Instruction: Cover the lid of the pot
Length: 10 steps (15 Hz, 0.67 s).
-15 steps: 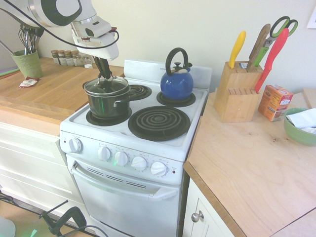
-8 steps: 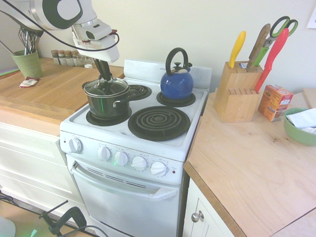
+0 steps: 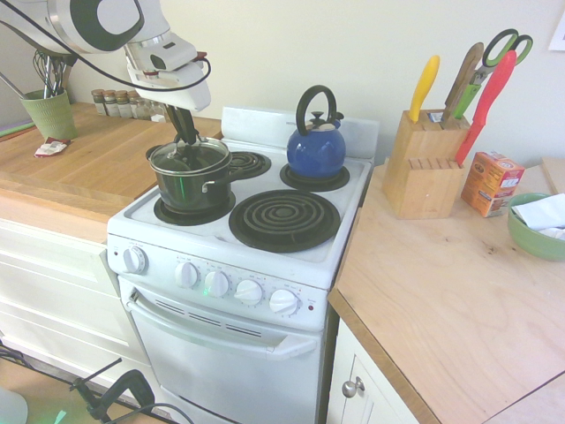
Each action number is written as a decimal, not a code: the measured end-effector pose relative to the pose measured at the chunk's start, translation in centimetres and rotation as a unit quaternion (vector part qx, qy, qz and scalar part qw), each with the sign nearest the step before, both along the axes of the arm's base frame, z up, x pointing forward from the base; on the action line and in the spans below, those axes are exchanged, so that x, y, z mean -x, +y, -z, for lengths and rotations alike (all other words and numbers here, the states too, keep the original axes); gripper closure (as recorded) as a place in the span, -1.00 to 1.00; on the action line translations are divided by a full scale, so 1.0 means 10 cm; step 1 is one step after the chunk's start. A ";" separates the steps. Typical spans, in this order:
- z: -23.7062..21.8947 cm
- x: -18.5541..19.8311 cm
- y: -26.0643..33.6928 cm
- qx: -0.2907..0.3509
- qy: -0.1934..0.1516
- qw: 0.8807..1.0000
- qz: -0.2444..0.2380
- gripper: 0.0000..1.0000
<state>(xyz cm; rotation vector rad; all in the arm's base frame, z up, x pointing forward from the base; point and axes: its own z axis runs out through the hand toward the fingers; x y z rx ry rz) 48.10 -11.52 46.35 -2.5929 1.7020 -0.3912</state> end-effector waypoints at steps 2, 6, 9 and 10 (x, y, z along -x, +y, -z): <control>0.02 0.00 0.03 0.002 0.002 1.000 -0.001 1.00; 0.03 -0.01 0.06 0.004 0.002 1.000 -0.006 -1.00; 0.03 -0.01 0.07 0.004 0.003 1.000 -0.007 -1.00; 0.03 -0.01 0.08 0.005 0.004 1.000 -0.007 -1.00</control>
